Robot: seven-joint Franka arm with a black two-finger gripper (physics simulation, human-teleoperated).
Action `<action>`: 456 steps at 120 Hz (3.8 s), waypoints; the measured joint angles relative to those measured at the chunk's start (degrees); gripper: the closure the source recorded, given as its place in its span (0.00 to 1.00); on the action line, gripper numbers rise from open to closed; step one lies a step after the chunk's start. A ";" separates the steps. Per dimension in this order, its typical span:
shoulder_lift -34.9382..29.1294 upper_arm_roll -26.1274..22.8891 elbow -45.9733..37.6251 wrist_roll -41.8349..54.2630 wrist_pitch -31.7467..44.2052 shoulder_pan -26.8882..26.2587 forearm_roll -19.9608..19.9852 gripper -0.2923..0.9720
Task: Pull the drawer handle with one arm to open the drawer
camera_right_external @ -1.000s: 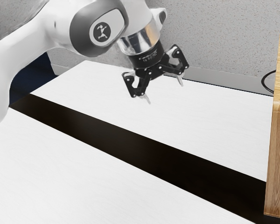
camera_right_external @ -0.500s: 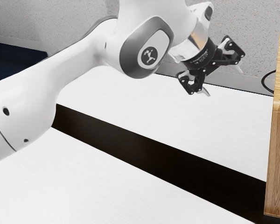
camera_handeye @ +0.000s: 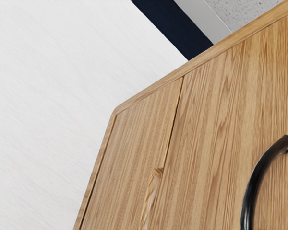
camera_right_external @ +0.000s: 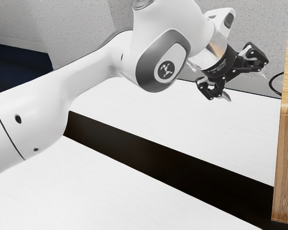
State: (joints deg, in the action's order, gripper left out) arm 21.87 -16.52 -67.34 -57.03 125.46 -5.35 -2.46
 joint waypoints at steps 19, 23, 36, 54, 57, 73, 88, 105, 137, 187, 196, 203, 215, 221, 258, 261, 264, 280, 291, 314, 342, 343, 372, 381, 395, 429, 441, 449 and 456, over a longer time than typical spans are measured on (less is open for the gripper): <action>1.14 -0.44 0.19 1.45 0.90 -0.44 -0.06 0.24; 1.32 -0.62 0.26 1.73 1.19 -0.49 -0.09 0.24; 1.81 -0.85 0.33 2.57 1.95 -0.44 -0.14 0.24; 2.31 -0.88 0.39 3.57 2.87 -0.15 -0.17 0.24; 2.41 -0.88 0.47 3.74 2.97 -0.06 -0.17 0.24; 3.26 -0.88 0.72 4.54 3.75 0.09 -0.21 0.25; 3.52 -0.86 0.69 5.12 4.43 -0.05 -0.16 0.26; 3.07 -0.59 -0.33 5.54 4.88 0.18 -0.18 0.34; 0.27 1.12 -3.22 6.14 5.03 0.43 -0.34 0.41; -3.03 1.61 -7.51 6.58 4.93 3.99 -0.56 0.43; -3.47 1.97 -7.81 6.76 5.01 4.23 -0.32 0.43; -3.72 2.07 -8.18 6.89 5.05 4.31 -0.08 0.43; -4.07 1.96 -9.14 6.98 5.17 5.12 -0.05 0.43; -4.12 2.02 -9.43 6.89 5.14 5.29 0.04 0.43; -6.53 3.47 -12.30 6.43 5.11 7.13 1.43 0.42; -6.85 3.57 -12.71 6.41 5.11 7.28 1.56 0.42; -7.18 3.57 -13.15 6.39 5.10 7.52 1.46 0.42; -9.27 3.75 -15.56 6.08 4.94 8.40 0.80 0.42; -10.80 3.94 -17.42 6.02 5.00 9.11 1.24 0.42; -13.11 3.90 -20.60 5.56 5.12 9.68 1.54 0.42; -15.47 3.78 -23.17 4.98 5.13 11.53 0.68 0.41; -15.53 3.75 -23.26 4.96 5.13 11.61 0.62 0.41; -16.46 4.16 -24.68 4.30 5.05 12.52 -0.38 0.41; -17.00 4.27 -25.24 4.10 5.05 13.01 -0.32 0.41; -17.56 4.23 -25.96 3.82 5.04 13.76 -0.26 0.41; -19.15 4.65 -27.66 3.35 5.07 14.91 0.24 0.41; -19.42 4.50 -27.85 3.24 5.07 15.49 0.18 0.41; -19.54 4.49 -27.93 3.20 5.06 15.61 0.15 0.41; -19.82 4.76 -28.22 3.20 5.07 15.46 0.27 0.41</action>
State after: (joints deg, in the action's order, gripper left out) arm 2.04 -11.75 -95.55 -53.83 130.53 10.10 -2.19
